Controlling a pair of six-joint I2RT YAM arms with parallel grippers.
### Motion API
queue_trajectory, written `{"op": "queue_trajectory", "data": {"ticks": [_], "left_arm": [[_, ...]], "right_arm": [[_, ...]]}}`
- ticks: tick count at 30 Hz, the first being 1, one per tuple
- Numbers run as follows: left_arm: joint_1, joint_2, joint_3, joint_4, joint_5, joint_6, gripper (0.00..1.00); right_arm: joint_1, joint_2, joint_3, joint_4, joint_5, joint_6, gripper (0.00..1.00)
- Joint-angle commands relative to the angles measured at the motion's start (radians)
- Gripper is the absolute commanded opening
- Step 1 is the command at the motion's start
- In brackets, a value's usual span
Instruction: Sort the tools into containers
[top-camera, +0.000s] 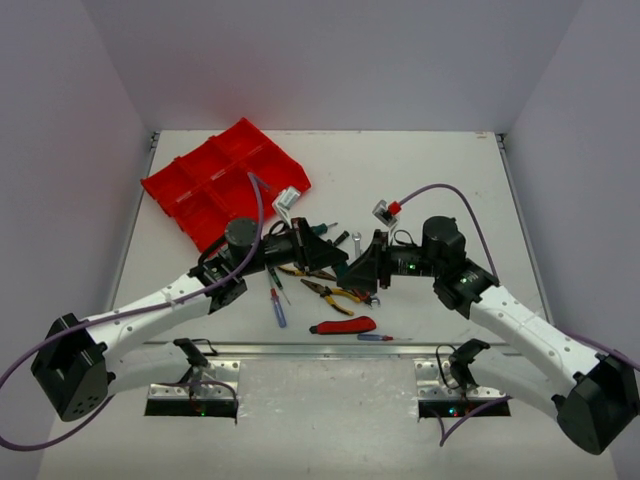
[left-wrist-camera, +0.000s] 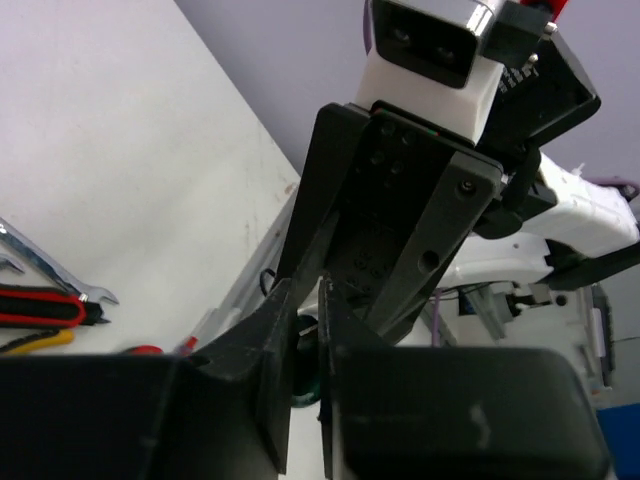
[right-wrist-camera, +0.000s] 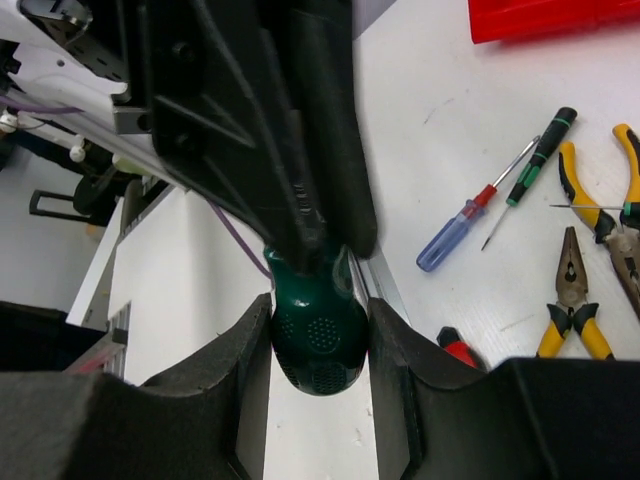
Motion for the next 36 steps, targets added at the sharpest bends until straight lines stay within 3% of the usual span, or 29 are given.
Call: {"op": "queue_trajectory", "data": {"ticks": [1, 3, 5, 6, 10, 11, 15, 18, 21, 27, 31, 36], "left_arm": [[-0.012, 0.003, 0.045, 0.044, -0.031, 0.024, 0.0], [-0.02, -0.01, 0.045, 0.043, -0.033, 0.032, 0.0], [-0.024, -0.025, 0.049, 0.019, -0.065, 0.04, 0.0], [-0.023, -0.033, 0.053, -0.01, -0.093, 0.045, 0.0], [-0.022, -0.063, 0.104, -0.192, -0.299, 0.087, 0.0], [-0.022, -0.07, 0.152, -0.304, -0.375, 0.101, 0.0], [0.049, -0.03, 0.349, -0.686, -0.825, 0.13, 0.0], [0.19, 0.056, 0.445, -0.832, -0.981, 0.11, 0.0], [0.416, 0.151, 0.557, -0.942, -1.052, 0.093, 0.0], [0.763, 0.447, 0.826, -1.053, -1.195, 0.059, 0.0], [0.855, 0.633, 0.957, -1.049, -1.245, 0.101, 0.0], [0.867, 0.777, 0.998, -1.012, -1.253, 0.158, 0.0]], "right_arm": [[0.027, 0.006, 0.019, 0.102, -0.021, 0.0, 0.0], [0.027, 0.009, 0.013, 0.1, 0.014, 0.003, 0.0], [0.027, 0.011, 0.014, 0.081, 0.064, 0.003, 0.09], [0.026, 0.013, 0.018, 0.074, 0.098, 0.002, 0.19], [0.026, 0.014, 0.039, 0.003, 0.23, -0.009, 0.86], [0.027, 0.009, 0.054, -0.063, 0.288, -0.014, 0.98], [0.025, -0.029, 0.131, -0.384, 0.675, -0.044, 0.99], [0.026, -0.081, 0.156, -0.5, 0.799, -0.058, 0.99], [0.025, -0.133, 0.155, -0.546, 0.781, -0.079, 0.99], [0.025, -0.244, 0.121, -0.6, 0.694, -0.095, 0.99], [0.026, -0.3, 0.092, -0.627, 0.651, -0.11, 0.99], [0.025, -0.338, 0.08, -0.646, 0.622, -0.134, 0.99]]}}
